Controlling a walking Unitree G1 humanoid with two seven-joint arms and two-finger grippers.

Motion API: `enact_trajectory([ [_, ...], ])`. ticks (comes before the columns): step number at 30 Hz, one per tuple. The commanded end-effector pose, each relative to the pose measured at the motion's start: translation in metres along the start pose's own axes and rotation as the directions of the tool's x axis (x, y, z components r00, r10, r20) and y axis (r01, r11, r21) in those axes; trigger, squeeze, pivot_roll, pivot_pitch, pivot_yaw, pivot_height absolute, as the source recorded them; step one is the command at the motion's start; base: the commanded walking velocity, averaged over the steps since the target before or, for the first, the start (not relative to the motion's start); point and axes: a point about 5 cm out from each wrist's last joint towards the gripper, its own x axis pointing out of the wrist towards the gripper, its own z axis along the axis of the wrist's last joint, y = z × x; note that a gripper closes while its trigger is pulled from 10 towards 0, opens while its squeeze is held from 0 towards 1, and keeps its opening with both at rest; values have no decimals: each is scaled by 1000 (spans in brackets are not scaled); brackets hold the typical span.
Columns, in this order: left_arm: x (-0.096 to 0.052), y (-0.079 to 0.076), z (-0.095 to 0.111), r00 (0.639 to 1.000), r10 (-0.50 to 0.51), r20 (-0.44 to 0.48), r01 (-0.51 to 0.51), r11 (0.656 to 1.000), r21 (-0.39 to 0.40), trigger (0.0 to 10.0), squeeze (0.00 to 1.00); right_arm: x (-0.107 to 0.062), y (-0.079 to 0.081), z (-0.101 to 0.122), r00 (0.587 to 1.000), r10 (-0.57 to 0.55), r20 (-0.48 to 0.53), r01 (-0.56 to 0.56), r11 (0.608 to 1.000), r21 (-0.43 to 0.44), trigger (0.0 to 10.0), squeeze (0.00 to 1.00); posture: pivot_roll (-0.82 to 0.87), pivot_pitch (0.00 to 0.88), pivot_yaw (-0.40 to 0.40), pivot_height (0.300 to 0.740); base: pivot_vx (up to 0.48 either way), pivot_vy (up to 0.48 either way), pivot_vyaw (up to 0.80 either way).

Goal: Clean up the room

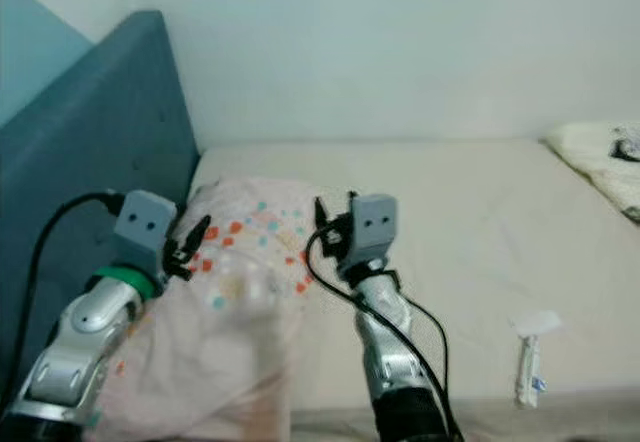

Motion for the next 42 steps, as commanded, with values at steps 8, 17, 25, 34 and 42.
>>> enact_trajectory([
  [8, -3, 0, -5, 1000, -5, -24, 5, 1000, -4, 10000, 0, -3, -1, -4, 1000, -5, -15, 5, 1000, 11, 10000, 0, -96, 63, 95, 740, 0, 0, 0],
  [17, -5, -2, -9, 999, -23, -40, 23, 1000, 1, 10000, 0, -4, 2, -5, 1000, 8, -21, -8, 1000, 18, 10000, 0, -96, 64, 96, 740, 0, 0, 0],
  [25, -26, 1, -46, 957, -135, -257, 186, 965, 185, 10000, 0, -11, 8, -18, 995, 54, -83, -53, 999, 4, 10000, 0, -95, 70, 103, 740, 0, 0, 0],
  [34, -58, 10, -98, 830, -138, -541, 292, 933, 211, 10000, 0, -44, 14, -63, 958, 73, -276, -72, 997, 16, 10000, 0, -89, 117, 130, 740, 0, 0, 0],
  [42, -87, 9, -106, 631, -425, -649, 712, 649, 267, 10000, 0, -64, 25, -73, 942, 91, -323, -78, 996, 52, 10000, 0, -96, 191, 156, 740, 0, 0, 0],
])
